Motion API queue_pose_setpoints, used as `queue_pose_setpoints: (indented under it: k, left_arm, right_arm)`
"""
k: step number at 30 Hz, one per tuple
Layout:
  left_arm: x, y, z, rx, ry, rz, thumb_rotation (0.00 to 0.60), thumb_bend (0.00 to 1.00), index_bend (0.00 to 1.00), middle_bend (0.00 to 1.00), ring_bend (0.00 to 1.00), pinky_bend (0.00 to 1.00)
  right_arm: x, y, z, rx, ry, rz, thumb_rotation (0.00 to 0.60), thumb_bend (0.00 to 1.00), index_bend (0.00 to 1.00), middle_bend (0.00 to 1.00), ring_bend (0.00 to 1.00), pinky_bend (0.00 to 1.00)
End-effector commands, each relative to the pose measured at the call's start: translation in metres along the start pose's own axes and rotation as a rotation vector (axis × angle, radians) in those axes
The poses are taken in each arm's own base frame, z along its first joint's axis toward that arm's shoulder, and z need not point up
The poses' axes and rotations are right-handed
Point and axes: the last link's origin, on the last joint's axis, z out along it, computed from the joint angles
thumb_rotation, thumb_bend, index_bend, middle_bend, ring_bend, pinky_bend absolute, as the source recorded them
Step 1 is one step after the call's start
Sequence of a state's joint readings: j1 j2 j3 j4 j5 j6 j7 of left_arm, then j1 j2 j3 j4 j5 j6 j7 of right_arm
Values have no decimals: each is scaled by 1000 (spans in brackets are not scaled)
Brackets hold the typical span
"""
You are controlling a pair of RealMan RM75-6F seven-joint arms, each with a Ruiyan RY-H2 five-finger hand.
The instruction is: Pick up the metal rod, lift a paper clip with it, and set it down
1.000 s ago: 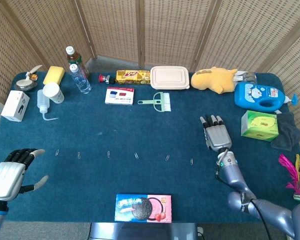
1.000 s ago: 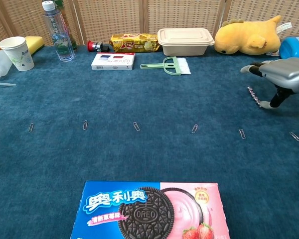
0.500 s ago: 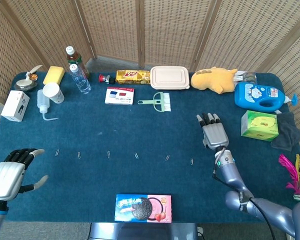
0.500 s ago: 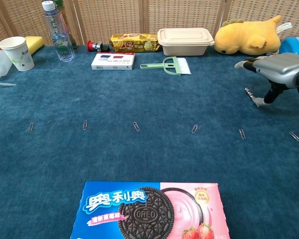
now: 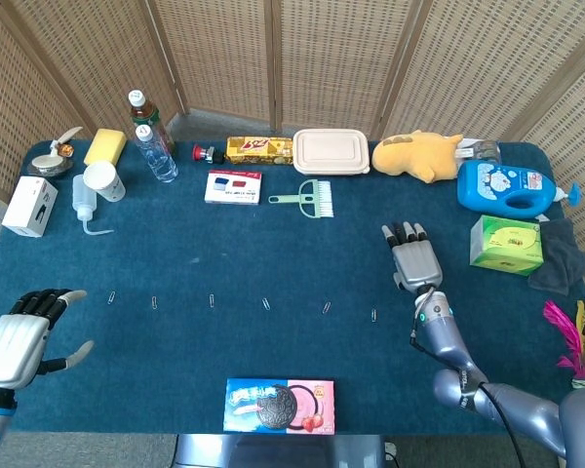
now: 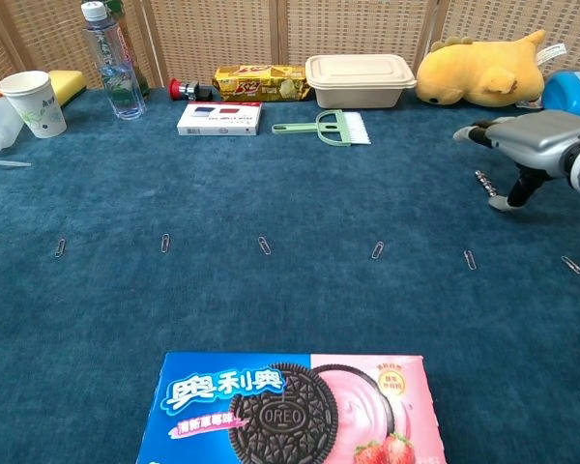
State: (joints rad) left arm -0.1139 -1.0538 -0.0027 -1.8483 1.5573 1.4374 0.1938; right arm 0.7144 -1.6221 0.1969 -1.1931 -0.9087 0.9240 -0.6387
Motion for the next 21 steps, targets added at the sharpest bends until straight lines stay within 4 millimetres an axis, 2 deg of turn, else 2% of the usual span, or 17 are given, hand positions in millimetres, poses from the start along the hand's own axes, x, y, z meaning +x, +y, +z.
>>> queue_pose_setpoints:
  k: [1, 21]
  left_arm:
    - [0, -1, 1, 2, 0, -3, 438, 390, 221, 257, 208, 186]
    - [0, -3, 2, 9, 7, -4, 441, 390, 219, 256, 208, 186]
  right_arm:
    - [-2, 2, 0, -8, -6, -1, 585, 360, 0, 52, 12, 110]
    - [-4, 22, 6, -62, -12, -33, 585, 360, 0, 52, 10, 110]
